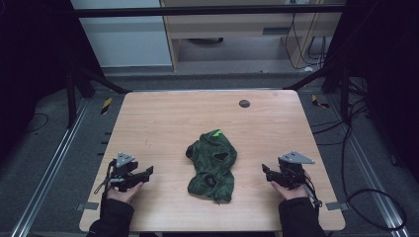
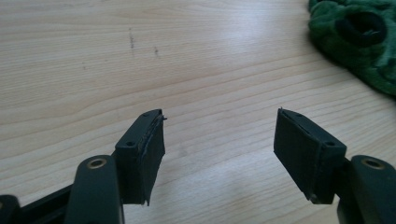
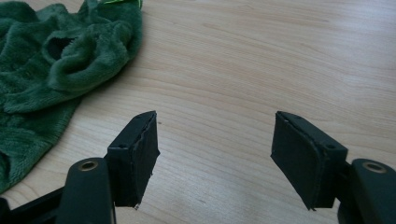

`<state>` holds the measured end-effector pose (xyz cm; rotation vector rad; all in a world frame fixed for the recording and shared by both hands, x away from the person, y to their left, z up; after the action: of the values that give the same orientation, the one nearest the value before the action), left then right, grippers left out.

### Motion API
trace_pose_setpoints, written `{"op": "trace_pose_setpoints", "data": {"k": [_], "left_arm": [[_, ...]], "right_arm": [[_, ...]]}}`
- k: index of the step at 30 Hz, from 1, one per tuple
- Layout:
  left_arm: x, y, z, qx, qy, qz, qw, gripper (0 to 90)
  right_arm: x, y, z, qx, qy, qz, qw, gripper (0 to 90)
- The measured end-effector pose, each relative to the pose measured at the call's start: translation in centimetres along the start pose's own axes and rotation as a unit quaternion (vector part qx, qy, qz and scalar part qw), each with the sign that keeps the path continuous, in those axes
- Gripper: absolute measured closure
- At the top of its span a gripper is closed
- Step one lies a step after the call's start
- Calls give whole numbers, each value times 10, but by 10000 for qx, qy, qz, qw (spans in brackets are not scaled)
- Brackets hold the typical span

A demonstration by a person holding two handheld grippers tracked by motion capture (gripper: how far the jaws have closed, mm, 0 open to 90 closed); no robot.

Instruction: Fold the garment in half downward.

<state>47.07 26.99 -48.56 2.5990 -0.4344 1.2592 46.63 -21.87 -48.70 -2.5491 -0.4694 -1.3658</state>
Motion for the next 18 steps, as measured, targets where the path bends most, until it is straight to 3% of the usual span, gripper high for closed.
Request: {"op": "trace_pose_setpoints", "data": {"k": [18], "left_arm": [[15, 19, -2, -506, 150, 43, 9986, 323]], "right_arm": [[19, -20, -5, 420, 183, -72, 9989, 345]]}}
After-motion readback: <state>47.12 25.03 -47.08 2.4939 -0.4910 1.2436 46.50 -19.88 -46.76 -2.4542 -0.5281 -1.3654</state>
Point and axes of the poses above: each handheld gripper's, and its own axes: z roughly forward along the jaws, x roughly out of its top, y roughly to its right, the point moved 2 cm from there along z, roughly forward along the jaws, and after that the axes turned 2 degrees about y, right-handed, at the moved point
